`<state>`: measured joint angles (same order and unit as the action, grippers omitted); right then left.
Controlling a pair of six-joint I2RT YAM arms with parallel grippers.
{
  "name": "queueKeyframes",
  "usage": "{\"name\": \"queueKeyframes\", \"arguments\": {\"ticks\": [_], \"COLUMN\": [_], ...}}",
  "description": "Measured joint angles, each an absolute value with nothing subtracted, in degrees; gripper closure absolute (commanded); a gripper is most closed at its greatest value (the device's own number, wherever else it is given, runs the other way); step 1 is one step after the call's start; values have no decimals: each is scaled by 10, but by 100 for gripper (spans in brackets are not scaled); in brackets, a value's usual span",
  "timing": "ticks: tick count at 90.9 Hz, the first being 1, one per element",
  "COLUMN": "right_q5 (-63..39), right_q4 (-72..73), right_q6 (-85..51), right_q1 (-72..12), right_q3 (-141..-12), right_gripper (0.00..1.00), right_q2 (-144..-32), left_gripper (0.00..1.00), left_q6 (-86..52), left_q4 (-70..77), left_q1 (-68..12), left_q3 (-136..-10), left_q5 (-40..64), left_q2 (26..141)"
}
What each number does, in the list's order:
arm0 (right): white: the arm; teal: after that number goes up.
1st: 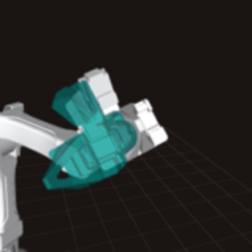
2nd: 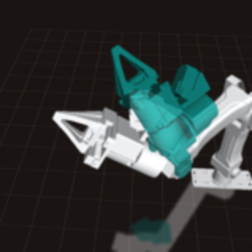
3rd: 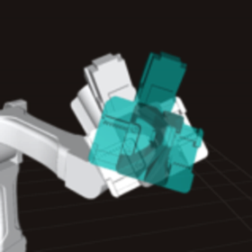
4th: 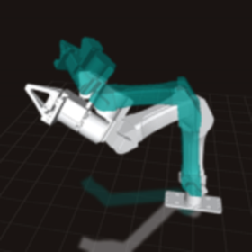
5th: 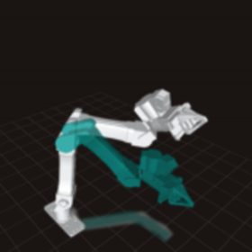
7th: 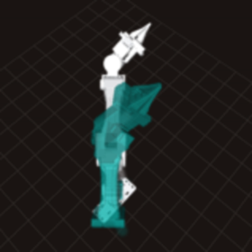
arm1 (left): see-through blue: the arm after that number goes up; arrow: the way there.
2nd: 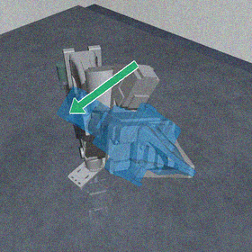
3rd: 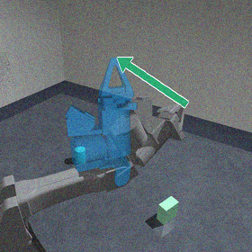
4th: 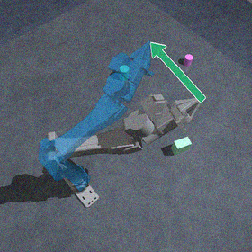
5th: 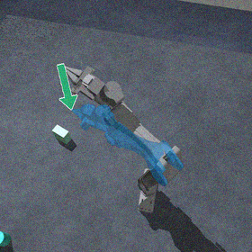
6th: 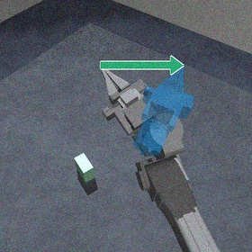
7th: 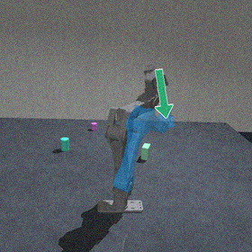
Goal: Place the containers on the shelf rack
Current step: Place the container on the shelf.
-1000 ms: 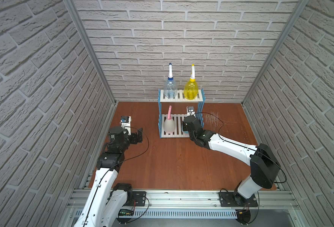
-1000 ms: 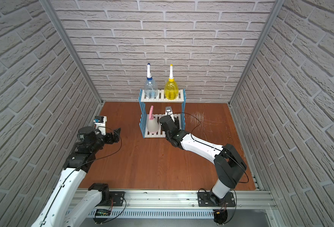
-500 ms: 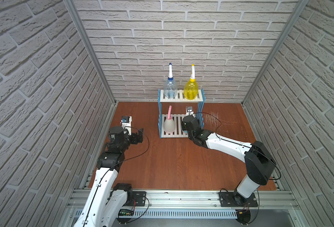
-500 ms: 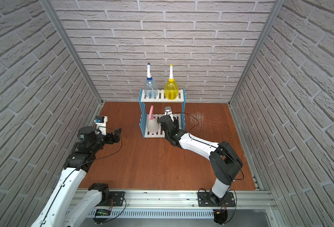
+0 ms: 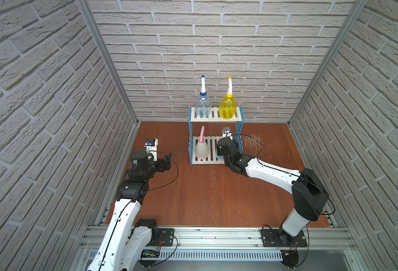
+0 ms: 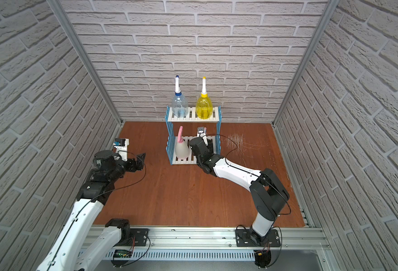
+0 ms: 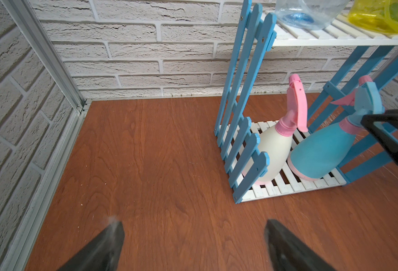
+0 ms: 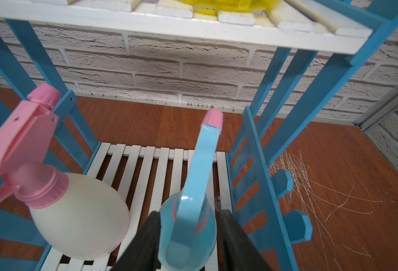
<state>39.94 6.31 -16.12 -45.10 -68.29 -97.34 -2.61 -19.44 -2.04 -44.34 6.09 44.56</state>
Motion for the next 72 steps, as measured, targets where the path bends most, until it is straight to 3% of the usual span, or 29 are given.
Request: {"name": "queueKeyframes", "arguments": {"ticks": [27, 51, 72], "right_q5": [399, 394, 390], "right_q4": [59, 55, 54], "right_q6": [-159, -150, -144], "right_q1": [-450, -450, -451], "right_q3": [-685, -684, -649], "right_gripper": [4, 0, 1], "right_q2": [-973, -959, -868], "left_gripper": [2, 2, 2], "left_q6": [-26, -26, -26], "left_q4": [-194, -194, -193], "left_q1": [-20, -20, -20], "left_q3": [-443, -443, -443], "left_q5": [64, 67, 62], "left_q2": [446, 446, 445]}}
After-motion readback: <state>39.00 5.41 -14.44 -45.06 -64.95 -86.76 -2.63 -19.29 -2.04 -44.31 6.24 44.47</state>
